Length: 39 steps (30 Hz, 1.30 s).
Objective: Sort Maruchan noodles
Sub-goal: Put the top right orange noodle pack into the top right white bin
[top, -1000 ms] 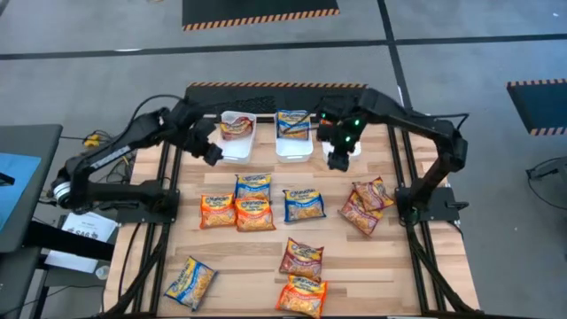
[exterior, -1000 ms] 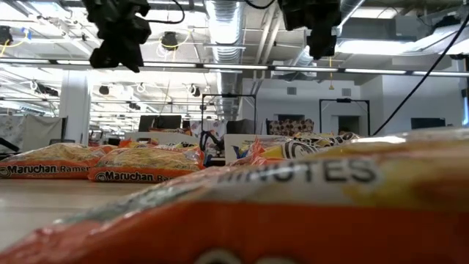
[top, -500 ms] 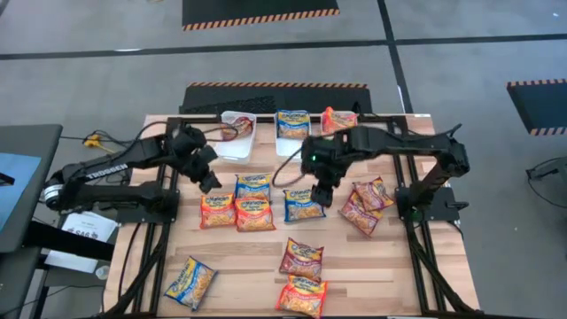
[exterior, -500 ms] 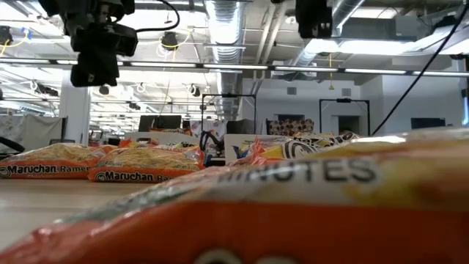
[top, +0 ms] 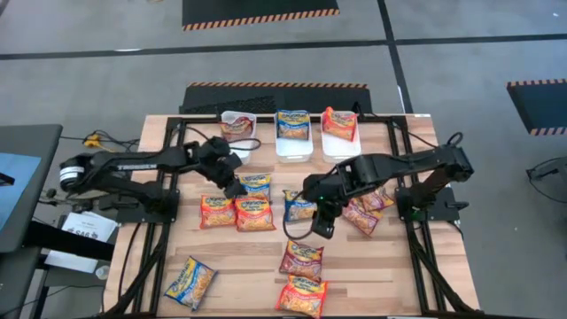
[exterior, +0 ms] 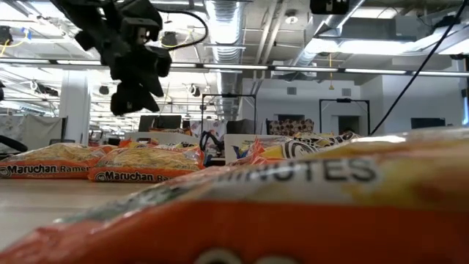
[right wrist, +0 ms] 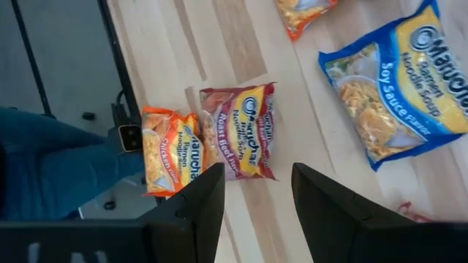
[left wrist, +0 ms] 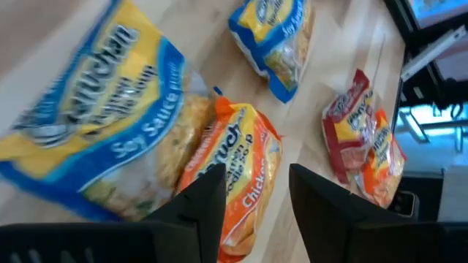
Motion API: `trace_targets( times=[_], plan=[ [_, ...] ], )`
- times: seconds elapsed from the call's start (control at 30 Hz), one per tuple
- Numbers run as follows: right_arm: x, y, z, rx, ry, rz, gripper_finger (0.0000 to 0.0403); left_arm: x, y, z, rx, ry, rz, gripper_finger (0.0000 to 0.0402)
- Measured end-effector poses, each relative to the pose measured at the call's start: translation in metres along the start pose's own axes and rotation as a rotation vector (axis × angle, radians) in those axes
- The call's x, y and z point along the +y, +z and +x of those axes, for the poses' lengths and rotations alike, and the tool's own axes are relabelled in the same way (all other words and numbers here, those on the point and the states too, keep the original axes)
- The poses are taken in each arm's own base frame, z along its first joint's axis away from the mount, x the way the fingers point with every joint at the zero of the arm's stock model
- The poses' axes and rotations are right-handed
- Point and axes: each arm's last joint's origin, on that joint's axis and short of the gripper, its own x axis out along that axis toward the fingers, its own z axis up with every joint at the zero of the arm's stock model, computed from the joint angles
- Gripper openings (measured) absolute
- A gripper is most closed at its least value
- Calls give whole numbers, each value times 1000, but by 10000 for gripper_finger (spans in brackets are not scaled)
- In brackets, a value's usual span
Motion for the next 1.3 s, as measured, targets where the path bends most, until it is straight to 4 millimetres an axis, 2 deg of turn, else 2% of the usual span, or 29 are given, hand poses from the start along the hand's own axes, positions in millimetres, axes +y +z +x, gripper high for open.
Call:
trace_targets(
  times=[0.2, 0.6, 0.77, 1.13, 1.3],
  plan=[
    [7, -1, 1, -24, 26, -22, 185, 0, -5, 28, 67, -5, 15, 138],
    [7, 0, 1, -28, 26, -23, 185, -3, -30, 71, 196, 99, 74, 138],
    [7, 0, 1, -35, 16, -23, 185, -7, -42, 84, 244, 120, 106, 138],
    [7, 0, 1, -41, 3, -23, 185, 2, -57, 111, 288, 199, 102, 136],
    [6, 0, 1, -52, -11, -22, 184, 2, -56, 110, 266, 200, 94, 95]
  ],
)
